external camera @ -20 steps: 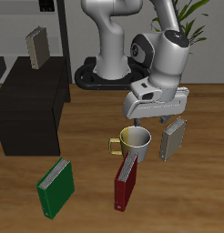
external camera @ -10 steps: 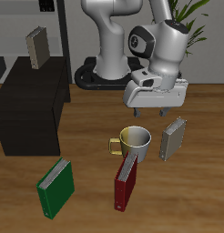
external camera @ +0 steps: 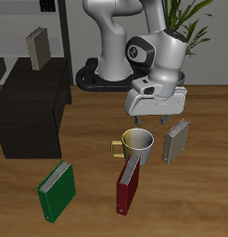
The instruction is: Place the right yellow book upright on top of the shelf and place the white-yellow mug on top of the shelf
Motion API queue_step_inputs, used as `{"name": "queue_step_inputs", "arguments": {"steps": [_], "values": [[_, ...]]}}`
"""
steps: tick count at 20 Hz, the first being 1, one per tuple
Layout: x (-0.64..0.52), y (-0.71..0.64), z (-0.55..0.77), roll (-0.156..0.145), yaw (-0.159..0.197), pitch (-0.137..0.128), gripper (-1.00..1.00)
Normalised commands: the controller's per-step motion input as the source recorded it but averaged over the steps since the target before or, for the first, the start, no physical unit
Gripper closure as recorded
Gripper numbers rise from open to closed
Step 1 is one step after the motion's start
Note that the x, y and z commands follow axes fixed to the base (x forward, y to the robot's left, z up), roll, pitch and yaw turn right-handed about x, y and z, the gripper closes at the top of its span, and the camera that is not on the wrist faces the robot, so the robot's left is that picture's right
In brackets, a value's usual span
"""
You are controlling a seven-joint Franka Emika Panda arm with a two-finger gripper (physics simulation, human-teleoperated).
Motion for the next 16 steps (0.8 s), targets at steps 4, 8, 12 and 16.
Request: {"name": "queue_step_inputs", "arguments": {"steps": [4, 8, 12, 16], "values": [[0.13, 0.07, -0.23, 0.001, 0.07, 0.007, -1.0], [0.18, 0.01, -0.26, -0.006, 0.037, 0.053, -1.0], [0.1, -0.02, -0.13, 0.004, 0.012, 0.028, -1.0], [0.07, -0.02, -0.19, 0.023, 0.01, 0.076, -1.0]]}}
